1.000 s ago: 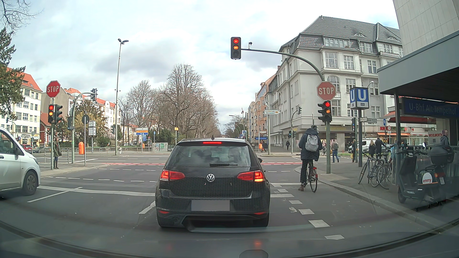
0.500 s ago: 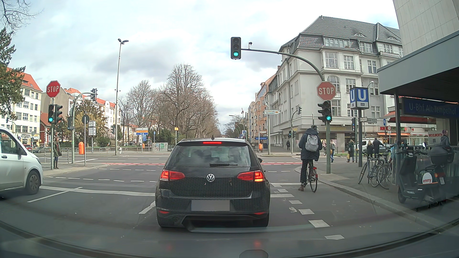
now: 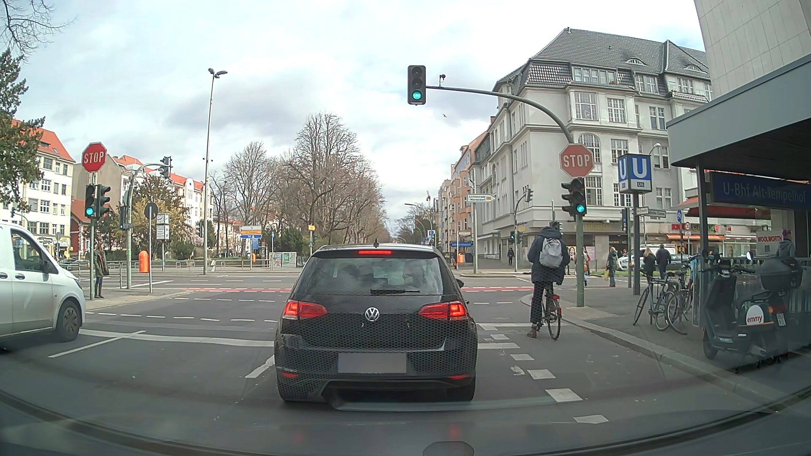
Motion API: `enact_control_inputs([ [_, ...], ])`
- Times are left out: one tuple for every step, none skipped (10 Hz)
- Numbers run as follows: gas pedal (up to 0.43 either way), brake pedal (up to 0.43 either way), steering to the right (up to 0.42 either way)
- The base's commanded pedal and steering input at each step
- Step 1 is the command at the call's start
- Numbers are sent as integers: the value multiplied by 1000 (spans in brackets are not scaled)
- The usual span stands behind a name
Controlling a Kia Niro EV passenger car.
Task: Follow the waypoints while adhering to traffic rules and regulations
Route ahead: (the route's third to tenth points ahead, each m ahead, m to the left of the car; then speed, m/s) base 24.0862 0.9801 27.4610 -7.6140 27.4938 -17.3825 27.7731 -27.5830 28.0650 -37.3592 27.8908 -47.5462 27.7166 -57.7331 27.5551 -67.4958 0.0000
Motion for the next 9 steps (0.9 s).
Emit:
enact_control_inputs([
  [0,409,-62],
  [0,409,-62],
  [0,409,-62],
  [0,409,-62],
  [0,415,-62],
  [0,409,-62],
  [0,409,-62],
  [0,409,-62],
  [0,409,-62],
])
